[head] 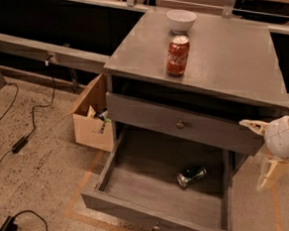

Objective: Pick green can from middle drawer and place on counter

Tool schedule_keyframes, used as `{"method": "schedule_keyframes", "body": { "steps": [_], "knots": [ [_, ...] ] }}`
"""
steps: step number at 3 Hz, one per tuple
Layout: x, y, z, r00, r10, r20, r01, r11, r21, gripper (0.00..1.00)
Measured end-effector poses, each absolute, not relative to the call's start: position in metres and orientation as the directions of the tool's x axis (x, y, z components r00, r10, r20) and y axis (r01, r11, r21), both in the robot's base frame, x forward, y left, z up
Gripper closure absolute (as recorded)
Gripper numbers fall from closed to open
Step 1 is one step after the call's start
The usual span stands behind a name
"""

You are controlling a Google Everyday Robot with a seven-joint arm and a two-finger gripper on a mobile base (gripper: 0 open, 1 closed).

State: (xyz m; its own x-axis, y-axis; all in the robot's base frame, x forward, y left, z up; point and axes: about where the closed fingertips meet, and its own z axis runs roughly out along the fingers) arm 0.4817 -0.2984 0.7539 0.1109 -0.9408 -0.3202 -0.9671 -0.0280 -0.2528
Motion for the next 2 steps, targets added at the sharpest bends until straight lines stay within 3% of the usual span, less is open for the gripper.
{"method": "schedule_keyframes", "body": {
  "steps": [1,2],
  "knots": [
    [0.5013,-0.2954,0.6891,0.189,-0.936,-0.297,-0.950,-0.099,-0.295,0.00],
    [0.5012,-0.2953,0.6890,0.189,-0.936,-0.297,-0.950,-0.099,-0.295,0.00]
  ]
}}
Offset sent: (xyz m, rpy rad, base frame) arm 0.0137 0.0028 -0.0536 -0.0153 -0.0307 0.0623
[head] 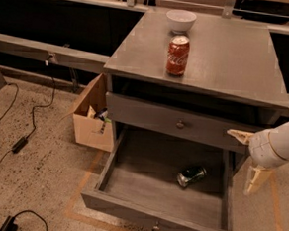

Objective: Pick green can from middle drawer and place on counter

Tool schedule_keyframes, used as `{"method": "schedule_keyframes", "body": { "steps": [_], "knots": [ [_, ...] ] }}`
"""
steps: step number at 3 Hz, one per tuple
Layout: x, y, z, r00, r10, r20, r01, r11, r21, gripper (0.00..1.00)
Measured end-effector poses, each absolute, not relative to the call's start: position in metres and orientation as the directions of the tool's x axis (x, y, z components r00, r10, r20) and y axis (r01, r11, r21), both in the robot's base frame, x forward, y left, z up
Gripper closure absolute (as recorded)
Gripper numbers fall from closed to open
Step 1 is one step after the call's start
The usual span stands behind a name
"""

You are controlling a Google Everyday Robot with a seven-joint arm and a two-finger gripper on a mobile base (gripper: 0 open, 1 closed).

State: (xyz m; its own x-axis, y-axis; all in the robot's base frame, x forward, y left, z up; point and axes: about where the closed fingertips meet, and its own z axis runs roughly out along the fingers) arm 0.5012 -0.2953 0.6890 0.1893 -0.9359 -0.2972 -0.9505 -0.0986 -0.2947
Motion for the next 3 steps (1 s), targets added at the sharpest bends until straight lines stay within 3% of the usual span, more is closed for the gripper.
{"method": "schedule_keyframes", "body": {
  "steps": [3],
  "knots": [
    [0.504,-0.302,0.570,0.253,-0.919,-0.302,-0.955,-0.187,-0.231,0.00]
  ]
}}
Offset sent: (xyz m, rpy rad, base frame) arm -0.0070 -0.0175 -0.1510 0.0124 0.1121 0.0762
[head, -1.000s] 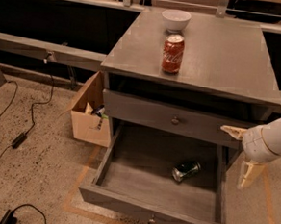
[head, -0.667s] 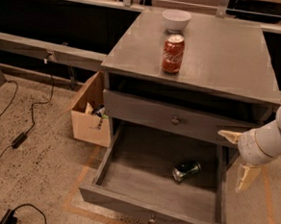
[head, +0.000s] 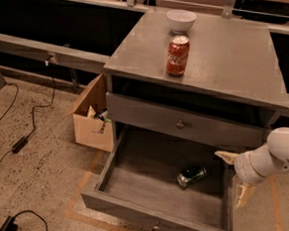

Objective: Pick green can from middle drawer and place on counter

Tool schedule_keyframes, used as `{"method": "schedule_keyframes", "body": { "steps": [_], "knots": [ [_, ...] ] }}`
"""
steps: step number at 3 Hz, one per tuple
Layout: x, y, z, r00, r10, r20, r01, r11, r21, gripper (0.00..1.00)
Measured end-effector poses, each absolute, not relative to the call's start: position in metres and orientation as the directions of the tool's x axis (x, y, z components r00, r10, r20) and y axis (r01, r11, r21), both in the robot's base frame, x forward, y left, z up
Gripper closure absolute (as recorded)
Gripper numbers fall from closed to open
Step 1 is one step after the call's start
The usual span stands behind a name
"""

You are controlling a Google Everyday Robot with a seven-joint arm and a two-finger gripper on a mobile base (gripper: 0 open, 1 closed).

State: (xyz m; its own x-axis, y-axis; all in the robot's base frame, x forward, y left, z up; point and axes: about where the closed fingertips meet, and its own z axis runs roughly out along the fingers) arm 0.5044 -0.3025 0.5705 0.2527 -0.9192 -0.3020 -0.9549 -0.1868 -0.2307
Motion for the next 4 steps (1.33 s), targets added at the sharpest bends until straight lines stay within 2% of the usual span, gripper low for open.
{"method": "schedule_keyframes", "body": {
  "steps": [2,4],
  "knots": [
    [0.530,-0.295,0.489,0.300,-0.872,-0.386,-0.948,-0.229,-0.220,0.00],
    [0.576,-0.278,0.439,0.305,-0.861,-0.406,-0.949,-0.239,-0.206,0.00]
  ]
}}
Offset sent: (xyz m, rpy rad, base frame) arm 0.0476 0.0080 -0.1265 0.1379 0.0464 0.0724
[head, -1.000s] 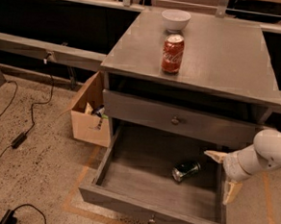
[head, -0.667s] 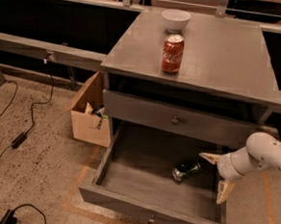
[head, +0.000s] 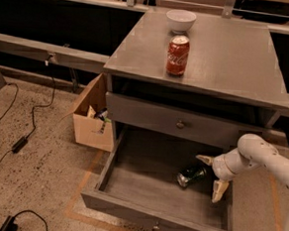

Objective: Pick green can from middle drawer and place on counter

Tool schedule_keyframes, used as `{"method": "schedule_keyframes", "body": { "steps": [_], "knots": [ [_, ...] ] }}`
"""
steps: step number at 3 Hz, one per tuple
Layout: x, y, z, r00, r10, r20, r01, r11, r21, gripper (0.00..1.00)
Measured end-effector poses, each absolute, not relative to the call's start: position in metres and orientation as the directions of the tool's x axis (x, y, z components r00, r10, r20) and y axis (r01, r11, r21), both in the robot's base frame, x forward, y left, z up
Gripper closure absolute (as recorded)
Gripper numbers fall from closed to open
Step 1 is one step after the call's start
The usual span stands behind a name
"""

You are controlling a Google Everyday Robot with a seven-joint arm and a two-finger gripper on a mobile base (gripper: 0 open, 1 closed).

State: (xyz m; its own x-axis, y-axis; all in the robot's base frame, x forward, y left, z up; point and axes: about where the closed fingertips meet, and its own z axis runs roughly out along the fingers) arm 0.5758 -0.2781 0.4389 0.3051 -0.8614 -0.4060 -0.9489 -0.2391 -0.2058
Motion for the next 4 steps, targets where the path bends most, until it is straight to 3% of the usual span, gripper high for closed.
{"method": "schedule_keyframes", "body": {
  "steps": [1,4],
  "knots": [
    [0.583,-0.270,0.429,0.309,-0.876,-0.370,-0.945,-0.239,-0.222,0.00],
    [0.584,-0.242,0.409,0.440,-0.892,-0.109,-0.856,-0.379,-0.353,0.00]
  ]
}}
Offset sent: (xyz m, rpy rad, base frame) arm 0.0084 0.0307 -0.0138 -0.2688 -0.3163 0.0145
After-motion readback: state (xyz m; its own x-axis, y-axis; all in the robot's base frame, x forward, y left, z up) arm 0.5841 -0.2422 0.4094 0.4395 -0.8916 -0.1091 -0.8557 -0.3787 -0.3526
